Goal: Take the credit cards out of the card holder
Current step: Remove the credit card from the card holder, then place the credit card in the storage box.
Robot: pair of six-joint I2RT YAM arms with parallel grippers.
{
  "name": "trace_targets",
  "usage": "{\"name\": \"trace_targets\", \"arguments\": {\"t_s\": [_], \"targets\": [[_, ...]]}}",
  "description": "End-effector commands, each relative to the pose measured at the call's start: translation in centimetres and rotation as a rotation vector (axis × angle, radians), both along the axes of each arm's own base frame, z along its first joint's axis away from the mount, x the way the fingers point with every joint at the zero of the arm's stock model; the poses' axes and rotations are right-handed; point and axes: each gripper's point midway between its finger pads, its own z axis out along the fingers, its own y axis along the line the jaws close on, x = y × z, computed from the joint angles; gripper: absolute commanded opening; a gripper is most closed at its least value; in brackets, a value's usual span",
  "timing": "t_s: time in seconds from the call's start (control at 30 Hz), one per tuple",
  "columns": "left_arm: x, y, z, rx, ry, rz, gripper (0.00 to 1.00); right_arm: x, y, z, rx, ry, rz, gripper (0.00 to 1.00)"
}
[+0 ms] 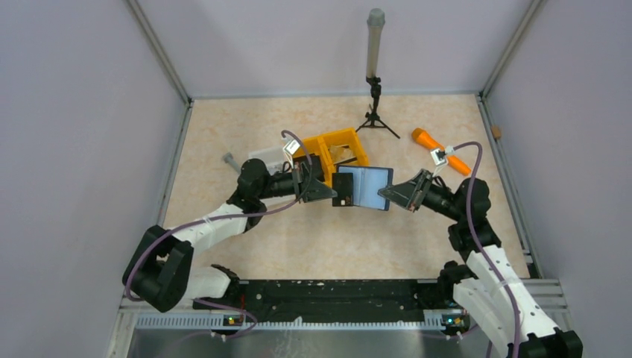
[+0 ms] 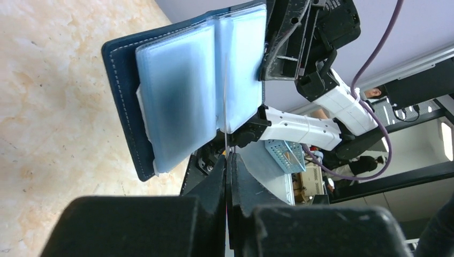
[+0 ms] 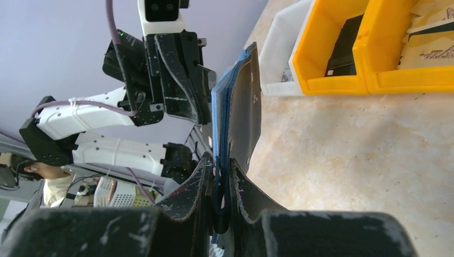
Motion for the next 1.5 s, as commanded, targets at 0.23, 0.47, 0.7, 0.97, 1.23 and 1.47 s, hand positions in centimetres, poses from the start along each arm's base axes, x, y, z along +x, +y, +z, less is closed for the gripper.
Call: {"name": "trace_targets", "arguments": {"t_s": [0.23,0.47,0.7,0.97,1.23,1.47], "targets": [[4.3,4.2,-2.4,0.370,-0.135,0.252,0.00,2.8,-1.8,-0.3,-0.148,-0.035,-0.151,0.00],[8.7,8.1,-2.8,0.667,-0.182,0.487,0.00,2.9,-2.8,-0.8,-0.210,-0.024,-0.201,0.00],[11.6,11.1,-0.4,0.888,-0.325,0.636,0.00,2.4,-3.3,0.1,-0.226,-0.051,-0.228,0.00],[13.2,12.7,0.0,1.093,-0.531,0.651,0.00,1.5,-3.9,0.4,-0.250,-0.058,-0.250,0.00],[15.9,13.0,-0.9,1.317,-0.713,0.667,0.00,2.7,-4.2,0.5,-0.246,-0.045,-0.290,0.00],[18.6,13.8,-1.5,1.482,-0.758,0.696,0.00,4.0,-5.0,2.0,-0.244,-0.093,-0.368,0.00]]}}
